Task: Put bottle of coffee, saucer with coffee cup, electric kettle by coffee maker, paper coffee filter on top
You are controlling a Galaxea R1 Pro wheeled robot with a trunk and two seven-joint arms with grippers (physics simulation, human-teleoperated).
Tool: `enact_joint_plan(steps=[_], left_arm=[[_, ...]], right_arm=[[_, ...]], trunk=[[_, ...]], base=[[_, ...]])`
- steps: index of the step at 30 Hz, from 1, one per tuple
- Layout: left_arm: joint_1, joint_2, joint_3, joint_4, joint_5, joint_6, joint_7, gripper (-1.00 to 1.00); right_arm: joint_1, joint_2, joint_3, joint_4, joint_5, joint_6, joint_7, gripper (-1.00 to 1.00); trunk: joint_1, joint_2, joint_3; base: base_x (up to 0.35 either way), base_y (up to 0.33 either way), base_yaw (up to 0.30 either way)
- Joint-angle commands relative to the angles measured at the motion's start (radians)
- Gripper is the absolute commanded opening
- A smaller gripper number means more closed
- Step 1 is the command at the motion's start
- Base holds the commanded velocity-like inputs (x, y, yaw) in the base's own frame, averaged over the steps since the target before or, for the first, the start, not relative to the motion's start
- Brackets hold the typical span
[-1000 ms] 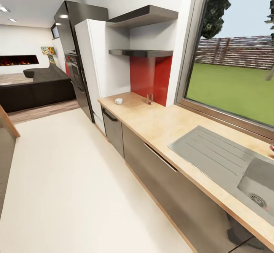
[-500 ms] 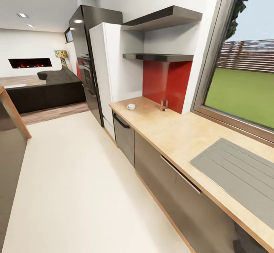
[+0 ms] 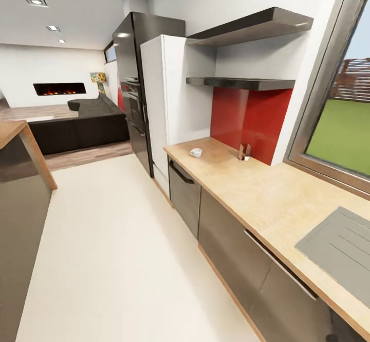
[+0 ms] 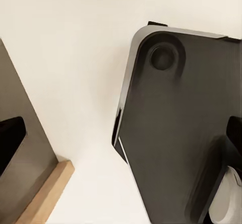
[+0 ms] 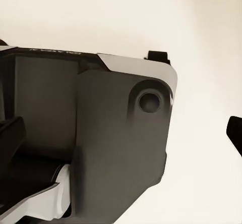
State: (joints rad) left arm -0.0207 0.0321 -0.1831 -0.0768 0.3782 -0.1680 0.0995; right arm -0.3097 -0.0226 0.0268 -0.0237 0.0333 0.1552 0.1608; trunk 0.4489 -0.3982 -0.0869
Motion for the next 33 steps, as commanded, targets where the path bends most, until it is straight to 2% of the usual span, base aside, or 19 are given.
enact_joint_plan(steps=[1, 26, 33], left_arm=[[-0.001, 0.0, -0.009, 0.0, 0.007, -0.002, 0.003, 1.0], [-0.001, 0.0, -0.009, 0.0, 0.007, -0.003, 0.003, 1.0], [-0.001, 0.0, -0.009, 0.0, 0.007, -0.003, 0.003, 1.0]], right_arm=[[0.0, 0.0, 0.002, -0.002, 0.004, 0.006, 0.003, 1.0], [0.0, 0.0, 0.002, -0.002, 0.006, 0.002, 0.002, 1.0], [0.0, -0.001, 0.004, -0.002, 0.008, -0.071, 0.0, 1.0]], trunk=[[0.001, -0.002, -0.001], [0.001, -0.002, 0.036], [0.001, -0.002, 0.037]], base=[[0.279, 0.227, 0.091], [0.279, 0.226, 0.012], [0.279, 0.226, 0.0]])
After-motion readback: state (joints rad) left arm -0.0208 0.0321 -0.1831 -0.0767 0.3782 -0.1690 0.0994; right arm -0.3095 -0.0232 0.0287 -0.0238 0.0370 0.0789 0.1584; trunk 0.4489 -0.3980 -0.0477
